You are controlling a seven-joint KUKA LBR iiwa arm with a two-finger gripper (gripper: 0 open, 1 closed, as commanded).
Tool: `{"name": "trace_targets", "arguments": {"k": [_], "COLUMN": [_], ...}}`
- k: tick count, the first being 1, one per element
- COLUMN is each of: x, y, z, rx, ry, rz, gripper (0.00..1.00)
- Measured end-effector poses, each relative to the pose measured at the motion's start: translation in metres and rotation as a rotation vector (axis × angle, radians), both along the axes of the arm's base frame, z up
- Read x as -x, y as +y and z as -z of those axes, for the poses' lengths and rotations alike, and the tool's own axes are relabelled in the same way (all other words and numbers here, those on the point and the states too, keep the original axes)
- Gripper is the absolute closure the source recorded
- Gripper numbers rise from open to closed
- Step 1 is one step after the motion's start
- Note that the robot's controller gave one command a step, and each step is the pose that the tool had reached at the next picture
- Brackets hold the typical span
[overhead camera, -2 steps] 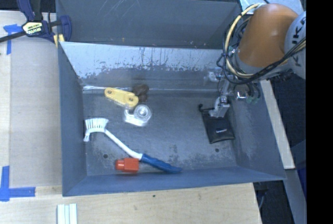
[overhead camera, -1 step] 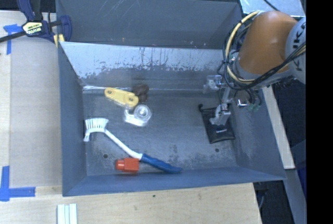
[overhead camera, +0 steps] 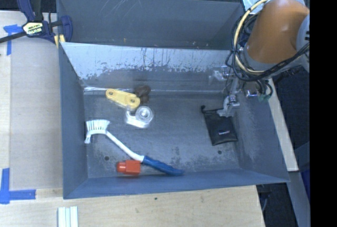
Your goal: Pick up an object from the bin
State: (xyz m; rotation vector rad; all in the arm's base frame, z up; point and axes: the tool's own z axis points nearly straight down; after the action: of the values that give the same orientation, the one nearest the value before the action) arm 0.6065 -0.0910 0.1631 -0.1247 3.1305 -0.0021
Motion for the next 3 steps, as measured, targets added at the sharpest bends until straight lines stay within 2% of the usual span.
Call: {"name": "trace_targets", "arguments": {"k": [1, 2, 3], "x": [0.003, 0.007, -0.004], "y": [-0.017, -0.026, -0.007], "z": [0.034, 0.076, 0.087], "rx": [-0.001, -0.001, -0.001], "ry": [0.010, 0.002, 0.002], "rz": [-0.146, 0.002, -0.099], "gripper": [0.00, 0.00, 1.00]}}
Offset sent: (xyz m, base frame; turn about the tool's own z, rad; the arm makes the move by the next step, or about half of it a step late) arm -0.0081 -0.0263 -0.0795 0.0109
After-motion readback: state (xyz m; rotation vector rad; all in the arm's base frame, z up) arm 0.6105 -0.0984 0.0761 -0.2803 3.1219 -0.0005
